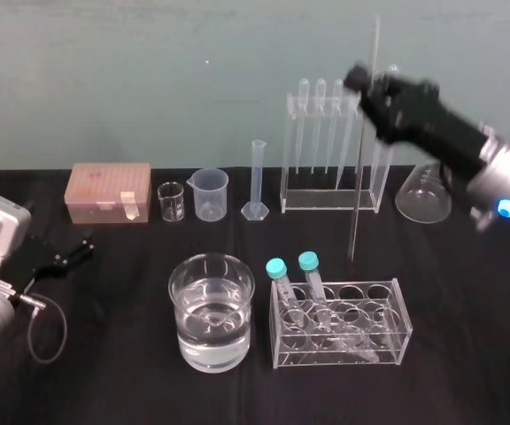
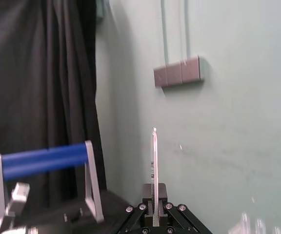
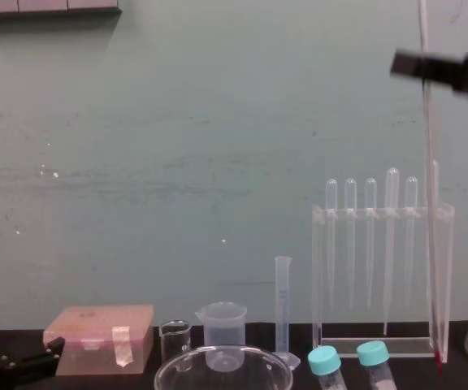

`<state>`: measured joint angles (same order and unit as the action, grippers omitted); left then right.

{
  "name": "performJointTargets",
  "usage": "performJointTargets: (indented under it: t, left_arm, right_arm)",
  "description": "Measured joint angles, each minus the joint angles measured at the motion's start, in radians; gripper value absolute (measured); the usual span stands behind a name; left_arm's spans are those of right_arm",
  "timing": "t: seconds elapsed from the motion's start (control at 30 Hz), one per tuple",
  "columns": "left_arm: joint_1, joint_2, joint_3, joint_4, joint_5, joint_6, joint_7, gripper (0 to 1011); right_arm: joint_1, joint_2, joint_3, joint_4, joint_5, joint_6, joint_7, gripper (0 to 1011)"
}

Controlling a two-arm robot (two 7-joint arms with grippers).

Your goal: Hold the thermometer with one hand and immerse one end into the beaker, then reinsert it into the test tube rack.

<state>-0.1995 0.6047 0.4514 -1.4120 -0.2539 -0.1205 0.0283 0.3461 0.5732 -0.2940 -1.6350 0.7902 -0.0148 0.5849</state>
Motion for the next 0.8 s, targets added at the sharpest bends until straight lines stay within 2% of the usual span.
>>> performJointTargets:
  t: [0.13,0.23,0.27,0.37,0.47,0.67,0.77,0.8]
  left_arm:
    - [0.0,0.0,0.0,0.0,0.0,0.0,0.0,1008]
    - [0.0,0.0,0.0,0.0,0.0,0.0,0.0,1008]
    - [0.0,0.0,0.0,0.0,0.0,0.0,0.0,1008]
    - [0.0,0.0,0.0,0.0,0.0,0.0,0.0,1008]
    - [0.0,0.0,0.0,0.0,0.0,0.0,0.0,1008]
    - [0.0,0.0,0.0,0.0,0.0,0.0,0.0,1008]
    - [0.0,0.0,0.0,0.0,0.0,0.0,0.0,1008]
    - [0.0,0.0,0.0,0.0,0.0,0.0,0.0,1008]
  right_arm:
    - [0.072,-0.006,-0.003,0.004,0.033,0.033,0.01,56]
    - [0.155,-0.028,-0.029,0.031,0.045,0.056,0.017,56]
    - [0.155,-0.028,-0.029,0.031,0.045,0.056,0.017,56]
    - [0.219,-0.064,-0.074,0.056,0.052,0.066,0.036,56]
    - [0.256,-0.101,-0.12,0.068,0.062,0.069,0.066,56]
    - [0.289,-0.16,-0.203,0.076,0.082,0.068,0.13,56]
    - [0.298,-0.19,-0.267,0.1,0.072,0.051,0.174,56]
    - [0.298,-0.19,-0.267,0.1,0.072,0.051,0.174,56]
